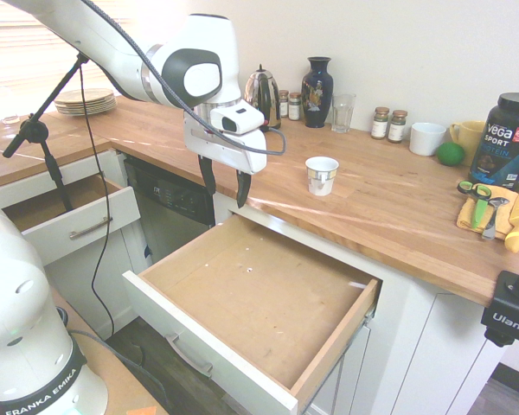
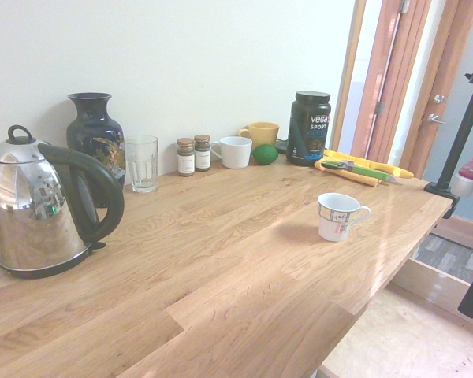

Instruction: Put mug in the drawer

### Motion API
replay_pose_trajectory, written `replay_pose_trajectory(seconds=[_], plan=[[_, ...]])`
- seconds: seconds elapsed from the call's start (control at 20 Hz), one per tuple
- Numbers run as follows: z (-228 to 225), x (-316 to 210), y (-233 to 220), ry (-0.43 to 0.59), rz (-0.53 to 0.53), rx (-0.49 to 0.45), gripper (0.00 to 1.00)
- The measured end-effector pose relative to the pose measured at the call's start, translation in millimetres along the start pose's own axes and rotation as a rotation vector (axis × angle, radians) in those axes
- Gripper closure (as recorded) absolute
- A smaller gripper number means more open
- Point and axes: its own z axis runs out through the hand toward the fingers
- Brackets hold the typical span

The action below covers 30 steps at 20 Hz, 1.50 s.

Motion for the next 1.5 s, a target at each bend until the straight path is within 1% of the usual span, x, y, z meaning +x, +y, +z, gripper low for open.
replay_pose_trajectory(seconds=[0.2, 0.45, 0.75, 1.1, 1.3, 1.5], plan=[[0.3, 1.2, -0.7, 0.01, 0.002, -0.007, 0.0], [-21.2, 20.3, -20.2, 0.049, 0.026, 0.013, 0.0], [-41.3, 71.0, -65.1, 0.082, 0.061, 0.002, 0.0], [-63.7, 130.4, -107.1, 0.053, 0.137, -0.03, 0.0], [-62.4, 160.3, -128.7, 0.042, 0.16, -0.042, 0.0], [-51.4, 189.6, -143.8, 0.041, 0.179, -0.054, 0.0]])
